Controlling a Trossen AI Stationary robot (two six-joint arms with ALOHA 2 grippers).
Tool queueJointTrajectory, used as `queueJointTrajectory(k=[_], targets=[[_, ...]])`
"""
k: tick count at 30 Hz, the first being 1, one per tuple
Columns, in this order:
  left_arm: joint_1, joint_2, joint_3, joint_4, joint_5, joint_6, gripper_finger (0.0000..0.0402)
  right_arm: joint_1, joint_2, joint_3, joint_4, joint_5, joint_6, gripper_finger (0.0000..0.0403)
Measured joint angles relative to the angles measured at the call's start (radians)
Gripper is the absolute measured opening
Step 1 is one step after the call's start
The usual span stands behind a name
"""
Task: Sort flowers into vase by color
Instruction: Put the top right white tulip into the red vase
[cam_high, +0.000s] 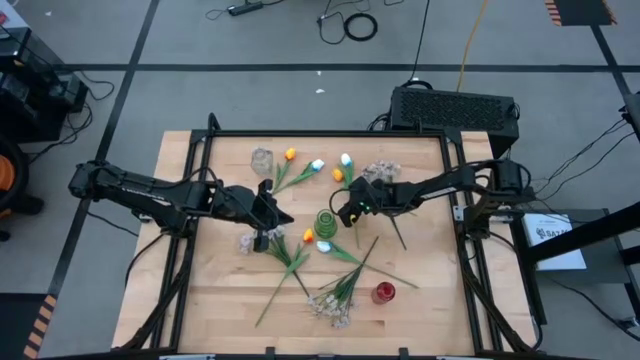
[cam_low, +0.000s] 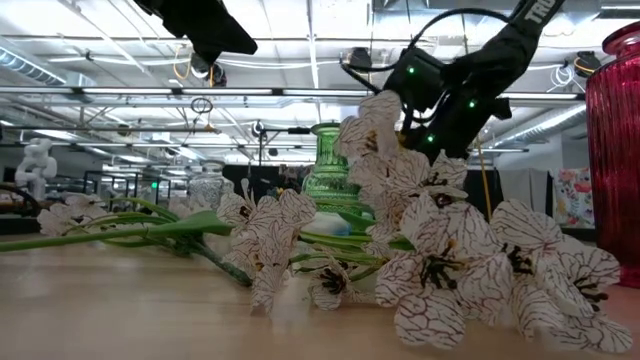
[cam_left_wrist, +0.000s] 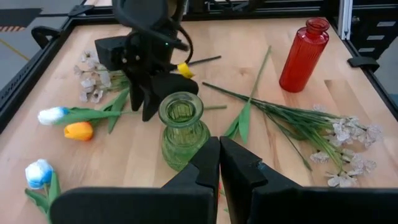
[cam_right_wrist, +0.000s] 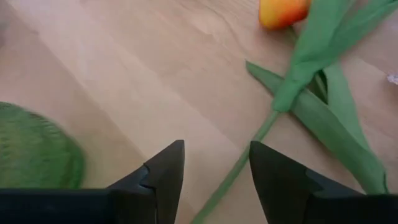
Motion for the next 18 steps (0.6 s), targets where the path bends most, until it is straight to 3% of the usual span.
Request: queueJointTrajectory(k=[10, 18], targets=[[-0.001, 0.000, 0.000, -0.002, -0.001, 0.000, 0.0018, -0.027, 0.027, 0.000, 0.000, 0.000, -0.060, 0.0164], [-0.001, 0.000, 0.000, -0.002, -0.001, 0.000, 0.0018, -0.027, 0.027, 0.000, -0.006, 0.000, -0.108, 0.0103]])
